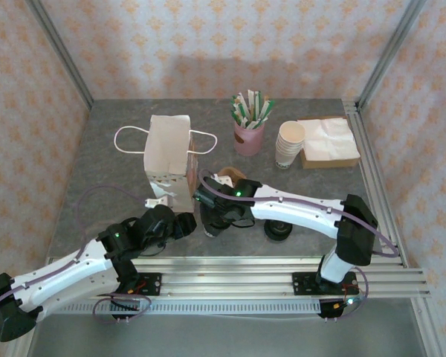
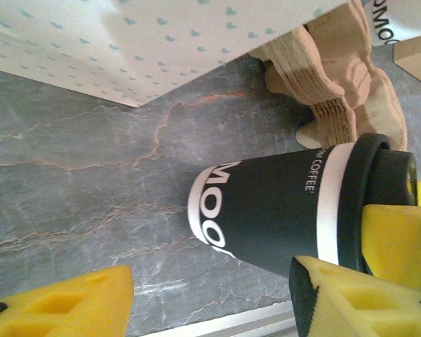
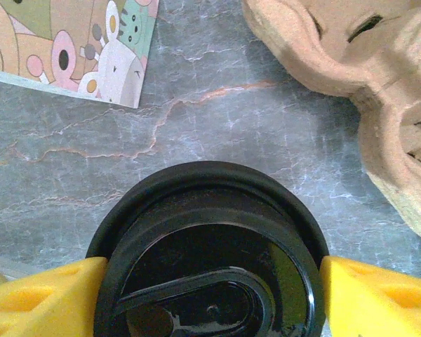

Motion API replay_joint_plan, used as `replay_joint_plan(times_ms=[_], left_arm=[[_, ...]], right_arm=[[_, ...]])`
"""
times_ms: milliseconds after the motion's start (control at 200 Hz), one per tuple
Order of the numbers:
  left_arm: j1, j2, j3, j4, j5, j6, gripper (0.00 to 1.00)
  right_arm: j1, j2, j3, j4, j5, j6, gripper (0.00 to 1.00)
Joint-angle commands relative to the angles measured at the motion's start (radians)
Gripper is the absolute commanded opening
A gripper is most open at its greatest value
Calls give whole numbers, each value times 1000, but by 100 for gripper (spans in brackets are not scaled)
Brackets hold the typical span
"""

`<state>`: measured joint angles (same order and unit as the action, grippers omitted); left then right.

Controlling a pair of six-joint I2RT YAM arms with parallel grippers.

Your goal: Pack the takeout coffee

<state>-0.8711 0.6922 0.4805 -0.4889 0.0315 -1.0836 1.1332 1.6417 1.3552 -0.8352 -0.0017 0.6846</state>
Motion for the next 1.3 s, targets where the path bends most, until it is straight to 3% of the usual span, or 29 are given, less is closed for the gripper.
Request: replay_joint_plan(times_ms=[0, 215, 420, 776, 1081, 1296], left_arm=[[-7, 2, -43, 118, 39, -44, 60], [-7, 2, -98, 217, 82, -82, 59], [-7, -40, -215, 414, 155, -170, 61], [-18, -322, -368, 440, 168, -277, 68], [-37, -598, -449, 335, 98, -325, 70], [-40, -670, -470, 300, 82, -336, 72]], right_arm=[[-3, 20, 5, 9, 0, 16, 77], [-3, 34, 8, 3, -5, 44, 75], [-3, 56, 25, -19, 5, 87, 75], [5, 117, 78, -49, 26, 185, 74], [34, 182, 174, -131, 90, 265, 75], [49, 218, 225, -175, 96, 319, 75]])
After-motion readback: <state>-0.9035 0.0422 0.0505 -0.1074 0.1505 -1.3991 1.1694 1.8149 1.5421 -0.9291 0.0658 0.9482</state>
